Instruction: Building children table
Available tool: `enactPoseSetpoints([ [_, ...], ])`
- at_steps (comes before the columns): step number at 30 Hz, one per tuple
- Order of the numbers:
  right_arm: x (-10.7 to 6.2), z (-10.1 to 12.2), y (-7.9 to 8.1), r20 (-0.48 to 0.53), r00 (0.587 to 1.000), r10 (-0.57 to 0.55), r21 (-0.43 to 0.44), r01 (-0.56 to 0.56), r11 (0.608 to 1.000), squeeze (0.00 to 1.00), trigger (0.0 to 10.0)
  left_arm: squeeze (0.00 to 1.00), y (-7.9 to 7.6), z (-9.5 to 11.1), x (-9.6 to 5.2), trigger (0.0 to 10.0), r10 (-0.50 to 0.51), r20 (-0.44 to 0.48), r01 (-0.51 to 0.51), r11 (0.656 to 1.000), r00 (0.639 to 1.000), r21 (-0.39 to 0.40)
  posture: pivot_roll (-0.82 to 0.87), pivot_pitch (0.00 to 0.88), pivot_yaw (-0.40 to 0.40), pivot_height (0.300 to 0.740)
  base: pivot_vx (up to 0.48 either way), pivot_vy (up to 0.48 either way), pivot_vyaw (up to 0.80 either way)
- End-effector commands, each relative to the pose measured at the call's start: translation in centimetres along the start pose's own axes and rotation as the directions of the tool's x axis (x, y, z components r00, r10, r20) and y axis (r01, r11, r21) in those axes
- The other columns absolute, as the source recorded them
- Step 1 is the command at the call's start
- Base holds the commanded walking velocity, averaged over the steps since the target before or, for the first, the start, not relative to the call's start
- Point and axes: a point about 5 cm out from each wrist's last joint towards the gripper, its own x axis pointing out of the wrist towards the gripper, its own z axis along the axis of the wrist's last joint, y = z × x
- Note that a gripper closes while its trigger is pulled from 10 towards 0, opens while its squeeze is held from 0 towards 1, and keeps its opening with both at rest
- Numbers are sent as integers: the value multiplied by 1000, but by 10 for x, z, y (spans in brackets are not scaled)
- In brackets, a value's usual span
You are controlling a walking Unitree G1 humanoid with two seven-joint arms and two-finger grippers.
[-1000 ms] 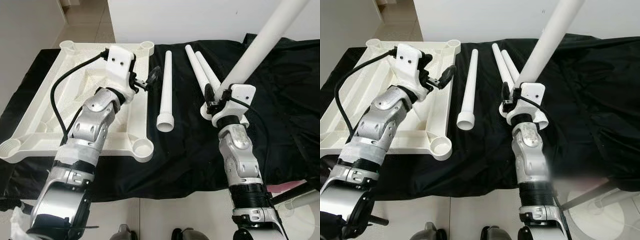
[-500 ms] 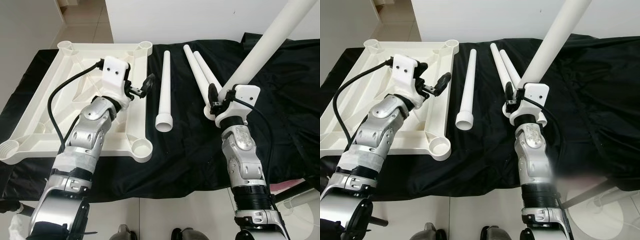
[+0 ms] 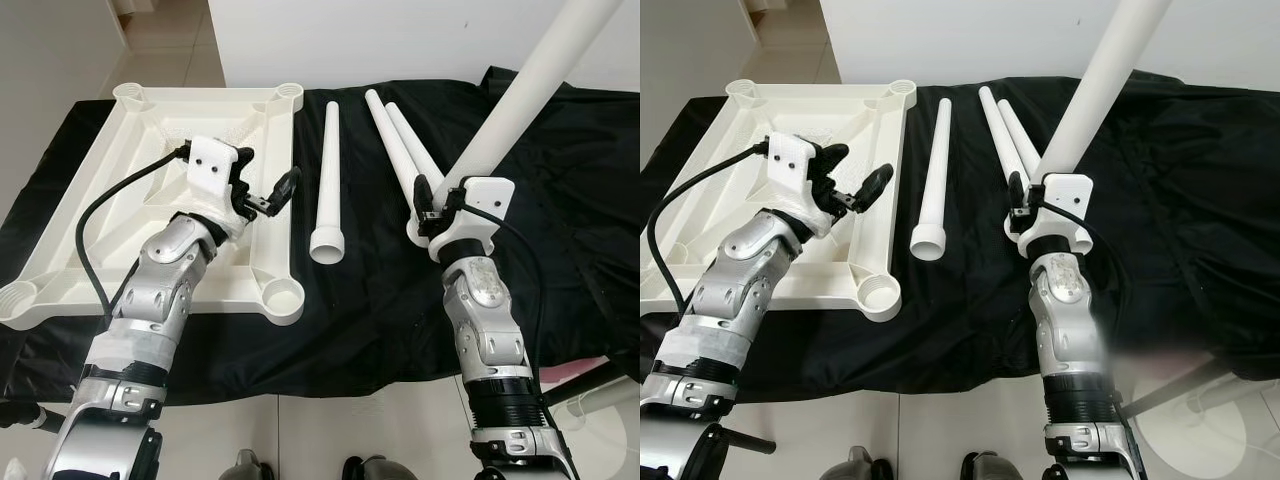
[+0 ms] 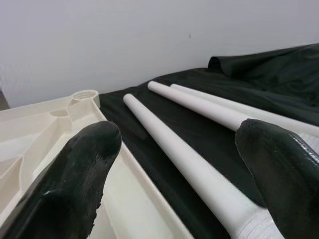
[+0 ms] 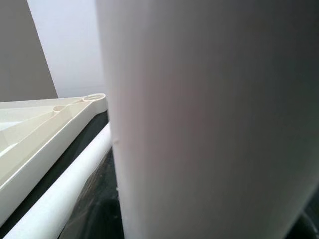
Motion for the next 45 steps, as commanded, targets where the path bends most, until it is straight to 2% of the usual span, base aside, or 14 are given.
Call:
enactPoseSetpoints([
  [1, -2, -1, 1, -2, 1000, -9, 6, 9, 1000, 0, 10000, 0, -8, -5, -9, 10000, -230, -30, 229, 973, 973, -21, -104, 99, 61, 740, 0, 0, 0],
  [7, -3, 1, 4, 6, 1000, -11, 13, 11, 1000, 0, 10000, 0, -12, -17, -31, 10000, -388, -122, 383, 922, 914, -63, -90, 100, 68, 740, 0, 0, 0],
  [11, -3, 0, 4, 5, 1000, -11, 13, 11, 1000, 0, 10000, 0, -14, -20, -36, 10000, -417, -138, 409, 909, 899, -83, -90, 100, 68, 740, 0, 0, 0],
  [13, -4, -1, 4, 2, 1000, -8, 12, 8, 1000, 0, 10000, 0, -16, -23, -42, 10000, -453, -160, 446, 892, 877, -78, -81, 92, 65, 740, 0, 0, 0],
  [15, 0, -2, 4, -3, 1000, 1, 10, -1, 1000, 0, 10000, 0, -13, -30, -59, 10000, -507, -227, 497, 861, 831, -104, -61, 100, 59, 740, 0, 0, 0],
  [17, 0, -2, 4, -3, 1000, 1, 10, -1, 1000, 0, 10000, 0, -13, -30, -59, 10000, -507, -227, 497, 861, 831, -104, -61, 100, 59, 740, 0, 0, 0],
  [18, 2, -2, 6, -1, 1000, 15, 5, -15, 1000, 0, 10000, 0, -12, -35, -78, 10000, -559, -296, 534, 828, 774, -169, -56, 102, 59, 740, 0, 0, 0],
  [19, 2, -2, 6, -1, 1000, 15, 5, -15, 1000, 0, 10000, 0, -12, -35, -78, 10000, -559, -296, 534, 828, 774, -169, -56, 102, 59, 740, 0, 0, 0],
  [20, 2, -4, 5, -7, 1000, 13, 2, -13, 1000, 0, 10000, 0, -12, -40, -89, 10000, -589, -348, 556, 807, 729, -199, -51, 106, 54, 740, 0, 0, 0],
  [32, 0, -4, 5, -12, 1000, 9, 4, -9, 1000, 0, 10000, 0, -15, -47, -105, 10000, -645, -415, 589, 761, 641, -273, -49, 113, 58, 740, 0, 0, 0],
  [34, 0, -4, 3, -16, 1000, 7, -3, -7, 1000, 0, 10000, 0, -22, -56, -113, 10000, -665, -451, 594, 742, 595, -309, -58, 113, 51, 740, 0, 0, 0],
  [39, 1, -4, 2, -15, 1000, 8, -10, -8, 1000, 0, 10000, 0, -26, -61, -117, 10000, -668, -479, 594, 737, 570, -321, -62, 112, 53, 740, 0, 0, 0],
  [42, 3, -3, 2, -8, 1000, 2, -15, -2, 1000, 0, 10000, 0, -28, -70, -123, 10000, -667, -523, 583, 735, 530, -347, -70, 113, 54, 740, 0, 0, 0],
  [45, 2, -3, 1, -11, 1000, 0, -15, 0, 1000, 0, 10000, 0, -27, -73, -124, 10000, -659, -537, 584, 740, 527, -335, -72, 113, 57, 740, 0, 0, 0],
])
